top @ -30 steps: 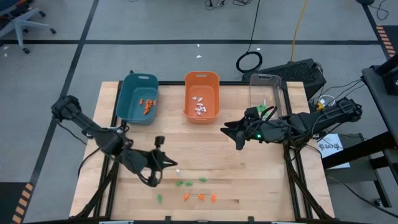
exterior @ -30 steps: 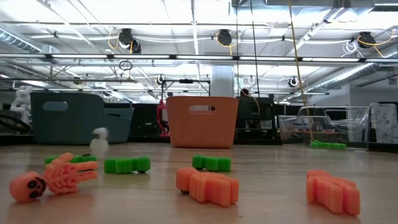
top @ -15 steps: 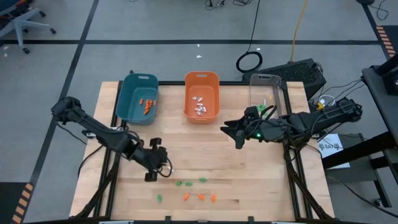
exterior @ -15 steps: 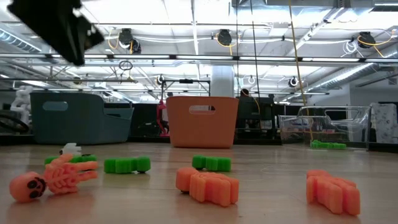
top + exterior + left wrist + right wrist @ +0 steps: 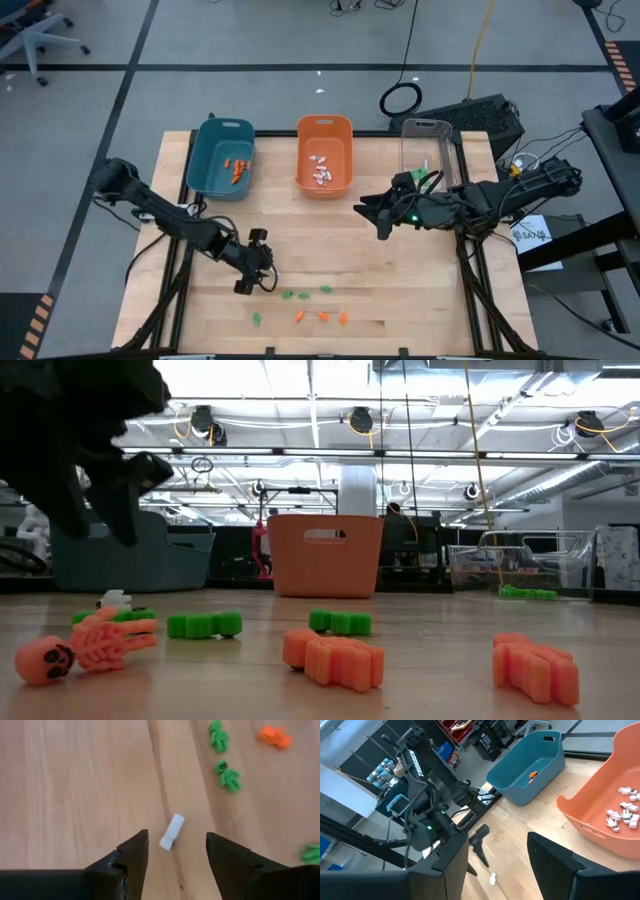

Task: Sort Halloween decoration
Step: Put the white skeleton toy into the orange bin

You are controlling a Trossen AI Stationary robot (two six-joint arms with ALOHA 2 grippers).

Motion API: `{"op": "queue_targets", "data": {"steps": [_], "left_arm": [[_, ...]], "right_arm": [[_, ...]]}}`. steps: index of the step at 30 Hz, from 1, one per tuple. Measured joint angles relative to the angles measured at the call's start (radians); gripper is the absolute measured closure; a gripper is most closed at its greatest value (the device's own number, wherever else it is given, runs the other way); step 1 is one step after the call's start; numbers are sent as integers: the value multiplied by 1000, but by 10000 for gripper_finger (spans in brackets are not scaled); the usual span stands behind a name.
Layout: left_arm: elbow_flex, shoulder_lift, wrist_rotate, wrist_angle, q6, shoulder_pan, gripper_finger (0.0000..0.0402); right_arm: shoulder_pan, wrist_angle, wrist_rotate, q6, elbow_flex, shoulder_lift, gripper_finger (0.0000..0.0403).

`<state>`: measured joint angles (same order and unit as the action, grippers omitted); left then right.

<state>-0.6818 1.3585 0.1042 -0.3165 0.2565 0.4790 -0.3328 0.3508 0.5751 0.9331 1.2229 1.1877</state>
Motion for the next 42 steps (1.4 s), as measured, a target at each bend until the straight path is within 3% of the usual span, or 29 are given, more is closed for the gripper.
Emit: {"op": "queue_targets", "data": {"steps": [6, 16, 21, 31, 36, 42], "left_arm": [[23, 74, -42, 146, -72, -24, 204], [26, 188, -49, 149, -216, -28, 207], [24, 208, -55, 157, -245, -27, 250], [21, 209, -35, 155, -236, -27, 387], [-13, 188, -40, 133, -211, -28, 391], [-96, 57, 29, 77, -122, -28, 389]], "right_arm": [[0, 1, 0, 18, 0, 11, 216], [0, -2, 0, 32, 0, 22, 216], [0, -2, 2, 31, 0, 22, 216], [31, -2, 4, 29, 0, 22, 216], [39, -2, 3, 48, 0, 22, 216], [39, -10, 4, 50, 0, 22, 216]]}}
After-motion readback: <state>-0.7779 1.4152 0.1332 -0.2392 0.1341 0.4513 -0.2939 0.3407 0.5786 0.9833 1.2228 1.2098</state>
